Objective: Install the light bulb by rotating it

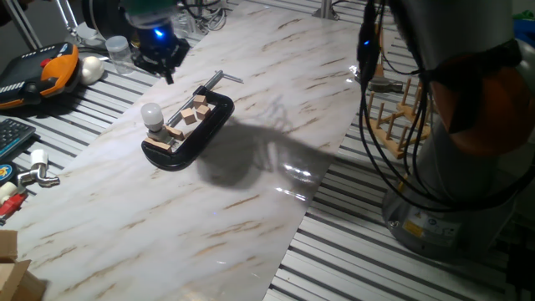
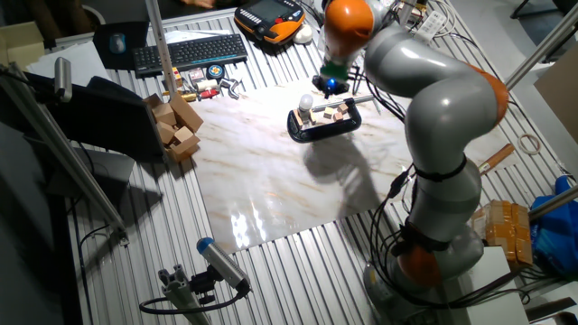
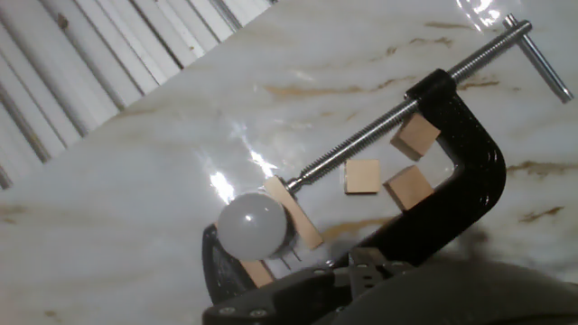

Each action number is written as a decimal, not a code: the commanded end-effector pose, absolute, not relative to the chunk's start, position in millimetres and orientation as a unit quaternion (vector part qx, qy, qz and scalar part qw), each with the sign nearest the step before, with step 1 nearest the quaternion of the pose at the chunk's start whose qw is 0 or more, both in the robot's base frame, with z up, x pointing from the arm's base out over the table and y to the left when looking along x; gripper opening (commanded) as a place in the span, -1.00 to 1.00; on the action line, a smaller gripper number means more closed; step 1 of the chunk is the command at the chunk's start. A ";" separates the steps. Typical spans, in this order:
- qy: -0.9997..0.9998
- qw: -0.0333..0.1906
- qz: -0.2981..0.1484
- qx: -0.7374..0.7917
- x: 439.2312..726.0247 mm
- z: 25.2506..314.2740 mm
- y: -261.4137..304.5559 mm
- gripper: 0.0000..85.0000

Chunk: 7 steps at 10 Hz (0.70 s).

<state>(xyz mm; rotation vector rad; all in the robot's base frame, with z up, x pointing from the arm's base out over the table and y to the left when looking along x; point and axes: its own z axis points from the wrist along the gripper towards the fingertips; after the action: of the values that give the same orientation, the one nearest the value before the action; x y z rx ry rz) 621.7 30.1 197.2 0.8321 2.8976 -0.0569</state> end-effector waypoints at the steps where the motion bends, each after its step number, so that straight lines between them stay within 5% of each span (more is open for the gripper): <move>1: 0.998 0.065 0.000 -0.003 618.2 197.0 29.6 -1.00; 4: 0.998 0.030 0.004 -0.058 605.1 201.6 22.2 -1.00; 7: 0.997 0.031 0.002 -0.066 594.6 199.2 23.6 -1.00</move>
<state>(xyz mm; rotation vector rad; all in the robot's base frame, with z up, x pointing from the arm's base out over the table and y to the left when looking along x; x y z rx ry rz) 594.3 24.0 199.2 0.5007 3.0388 -0.0163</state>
